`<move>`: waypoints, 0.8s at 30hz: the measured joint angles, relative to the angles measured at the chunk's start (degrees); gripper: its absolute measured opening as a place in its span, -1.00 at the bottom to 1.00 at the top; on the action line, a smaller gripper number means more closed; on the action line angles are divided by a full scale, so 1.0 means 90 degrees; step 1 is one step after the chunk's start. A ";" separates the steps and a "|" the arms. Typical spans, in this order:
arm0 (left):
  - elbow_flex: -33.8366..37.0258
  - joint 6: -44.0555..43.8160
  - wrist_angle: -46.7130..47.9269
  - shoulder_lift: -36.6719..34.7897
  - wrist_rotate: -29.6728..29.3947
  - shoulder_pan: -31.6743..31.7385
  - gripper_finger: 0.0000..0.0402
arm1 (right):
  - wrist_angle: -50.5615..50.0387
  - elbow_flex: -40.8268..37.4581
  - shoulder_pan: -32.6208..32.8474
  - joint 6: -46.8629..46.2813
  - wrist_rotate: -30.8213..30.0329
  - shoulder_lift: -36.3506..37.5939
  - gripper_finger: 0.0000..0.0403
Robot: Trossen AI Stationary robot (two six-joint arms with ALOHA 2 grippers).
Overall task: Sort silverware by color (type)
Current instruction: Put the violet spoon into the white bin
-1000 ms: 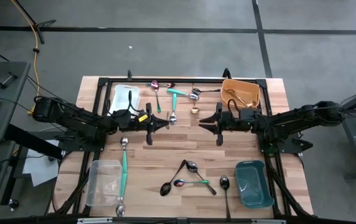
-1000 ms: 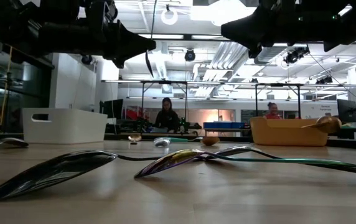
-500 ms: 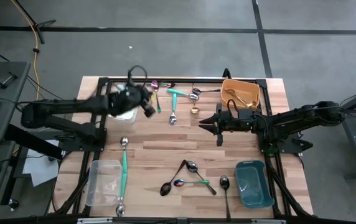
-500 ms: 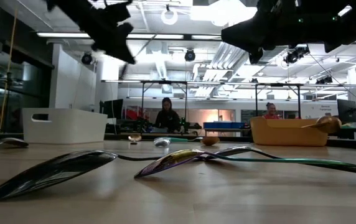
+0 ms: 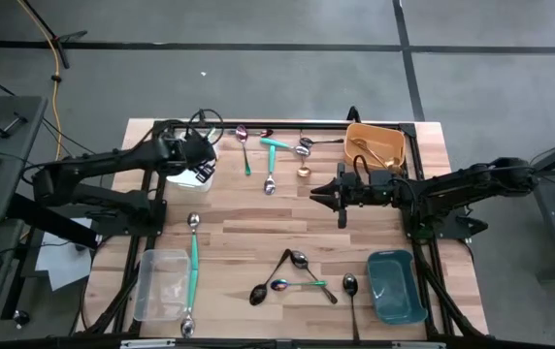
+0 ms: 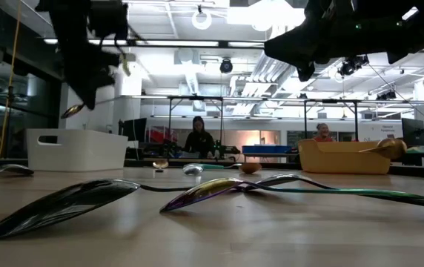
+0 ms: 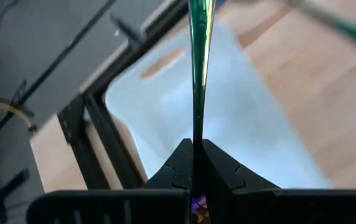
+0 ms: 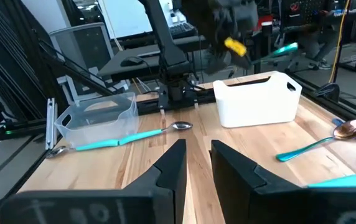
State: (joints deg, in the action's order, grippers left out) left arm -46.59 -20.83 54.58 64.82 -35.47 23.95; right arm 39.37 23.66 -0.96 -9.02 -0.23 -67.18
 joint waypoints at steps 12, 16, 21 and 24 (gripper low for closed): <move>0.1384 0.0326 -0.1670 0.0000 0.0797 0.0571 -0.97 | 0.0003 0.0000 -0.0002 0.0001 -0.0002 0.0000 -0.66; 0.1475 0.0330 -0.1643 0.0000 0.0846 0.0675 -0.96 | 0.0003 0.0000 -0.0002 0.0003 -0.0002 0.0000 -0.66; 0.1549 0.0328 -0.1656 0.0000 0.1091 0.0721 -0.95 | 0.0003 0.0000 -0.0002 0.0002 -0.0002 0.0000 -0.66; 0.1549 0.0329 -0.1680 0.0000 0.1103 0.0718 -0.91 | 0.0003 0.0000 -0.0001 0.0003 0.0000 0.0000 -0.66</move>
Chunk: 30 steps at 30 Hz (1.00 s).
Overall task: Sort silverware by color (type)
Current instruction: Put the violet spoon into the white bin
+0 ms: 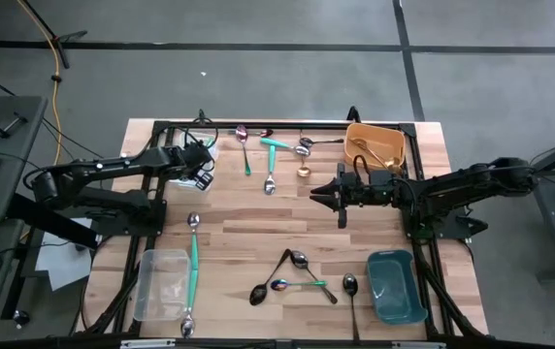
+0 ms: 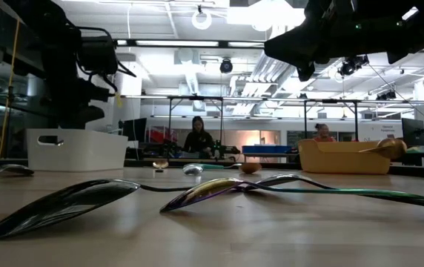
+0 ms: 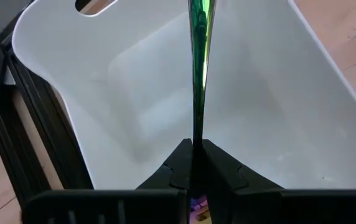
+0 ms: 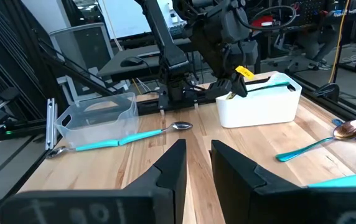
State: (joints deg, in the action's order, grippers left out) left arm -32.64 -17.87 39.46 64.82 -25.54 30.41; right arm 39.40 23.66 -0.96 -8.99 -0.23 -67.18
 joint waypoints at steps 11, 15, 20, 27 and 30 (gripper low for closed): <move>-0.0109 0.0209 0.0024 0.0000 -0.0054 0.0000 -0.58 | 0.0000 0.0000 -0.0001 0.0000 -0.0001 0.0000 -0.66; -0.0654 0.0342 0.0206 0.0000 -0.0056 0.0000 -0.45 | 0.0001 0.0000 0.0001 0.0002 -0.0001 0.0000 -0.66; -0.1674 0.0617 -0.0092 -0.0002 -0.0029 -0.0124 -0.35 | 0.0002 0.0000 0.0001 0.0002 -0.0002 0.0000 -0.66; -0.2132 0.1015 -0.1802 0.0041 -0.0014 -0.0431 -0.31 | 0.0000 0.0000 0.0001 0.0002 -0.0002 0.0000 -0.66; -0.2132 0.0974 -0.1951 0.0259 -0.0034 -0.0474 -0.31 | 0.0001 0.0000 0.0000 0.0002 -0.0001 0.0000 -0.66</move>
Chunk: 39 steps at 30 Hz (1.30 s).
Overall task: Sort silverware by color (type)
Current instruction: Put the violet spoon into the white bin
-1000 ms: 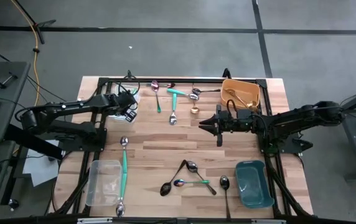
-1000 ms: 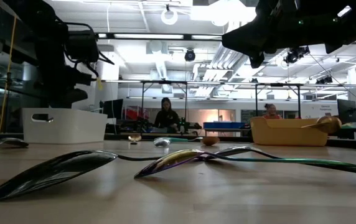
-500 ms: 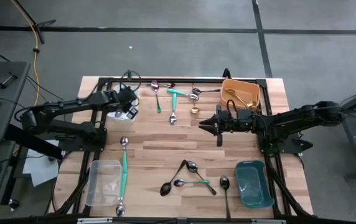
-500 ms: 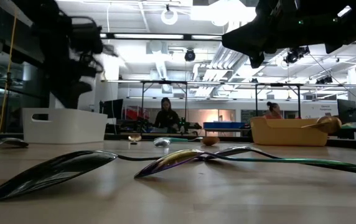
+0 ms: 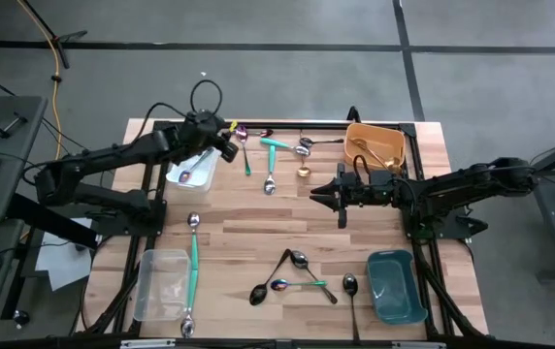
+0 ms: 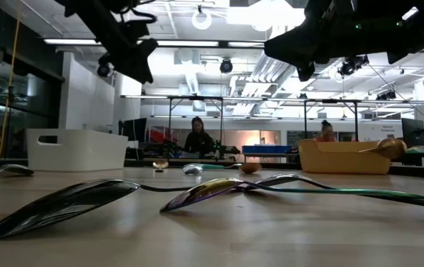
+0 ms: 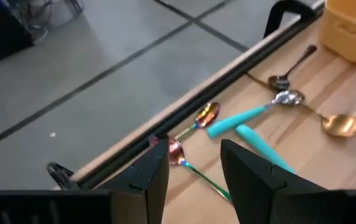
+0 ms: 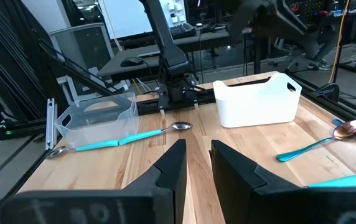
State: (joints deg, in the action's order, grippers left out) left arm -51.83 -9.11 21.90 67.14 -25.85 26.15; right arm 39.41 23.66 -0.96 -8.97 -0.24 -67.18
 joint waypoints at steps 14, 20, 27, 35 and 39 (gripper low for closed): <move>-0.1438 -0.0323 0.0035 0.2808 0.0026 0.0019 -0.31 | 0.0026 0.0000 -0.0018 0.0049 -0.0002 0.0000 -0.66; -0.1865 -0.1253 0.0007 0.3550 0.0094 0.0003 -0.31 | -0.0059 0.0000 -0.0018 0.0049 -0.0001 0.0000 -0.66; -0.1865 -0.2192 0.0620 0.3867 0.1112 -0.0002 -0.31 | -0.0140 0.0000 -0.0018 0.0042 -0.0001 0.0000 -0.66; -0.1581 -0.3850 0.0541 0.3916 -0.0507 0.0007 -0.31 | -0.0140 0.0000 -0.0018 -0.0002 -0.0003 0.0000 -0.66; -0.1272 -0.4654 0.0391 0.3919 -0.0710 0.0007 -0.31 | -0.0142 0.0000 -0.0018 -0.0002 -0.0004 0.0000 -0.66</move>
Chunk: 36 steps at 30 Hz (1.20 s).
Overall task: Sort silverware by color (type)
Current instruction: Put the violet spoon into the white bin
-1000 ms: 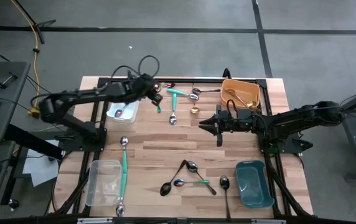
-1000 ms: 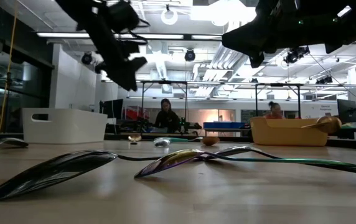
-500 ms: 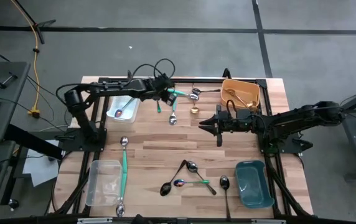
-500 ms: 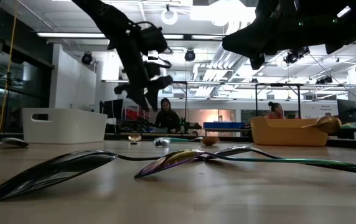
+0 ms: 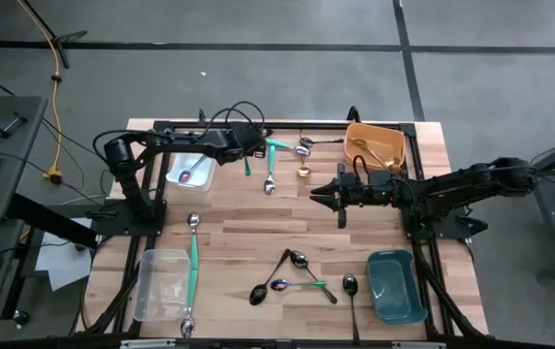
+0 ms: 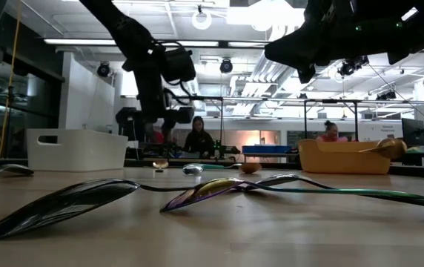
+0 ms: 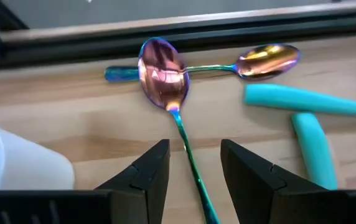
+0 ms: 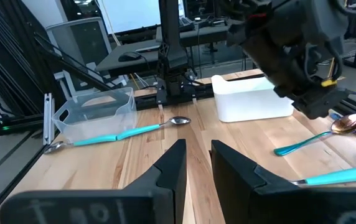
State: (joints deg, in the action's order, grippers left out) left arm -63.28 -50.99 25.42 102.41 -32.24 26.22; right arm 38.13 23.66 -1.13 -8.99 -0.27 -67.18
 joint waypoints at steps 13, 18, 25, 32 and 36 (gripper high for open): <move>0.0276 -0.0283 -0.0895 0.0091 -0.0036 -0.0041 -0.31 | 0.0002 0.0000 0.0000 0.0049 0.0000 0.0000 -0.66; 0.0267 -0.0276 -0.1280 0.0458 -0.0011 -0.0134 -0.31 | 0.0005 0.0000 0.0000 0.0049 -0.0002 0.0000 -0.66; 0.0274 -0.0596 -0.1181 0.0706 -0.0144 -0.0141 -0.31 | -0.0025 0.0000 0.0000 0.0051 -0.0002 0.0000 -0.66; 0.0274 -0.0666 -0.1130 0.0749 -0.0380 -0.0141 -0.31 | -0.0027 0.0000 0.0000 0.0051 -0.0002 0.0002 -0.66; 0.0274 -0.0674 -0.1141 0.0748 -0.0404 -0.0141 -0.31 | -0.0024 0.0000 0.0000 0.0051 -0.0002 0.0002 -0.66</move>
State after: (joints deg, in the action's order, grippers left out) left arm -60.82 -57.06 15.15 109.14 -35.88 24.95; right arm 37.91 23.66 -1.13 -8.54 -0.30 -67.16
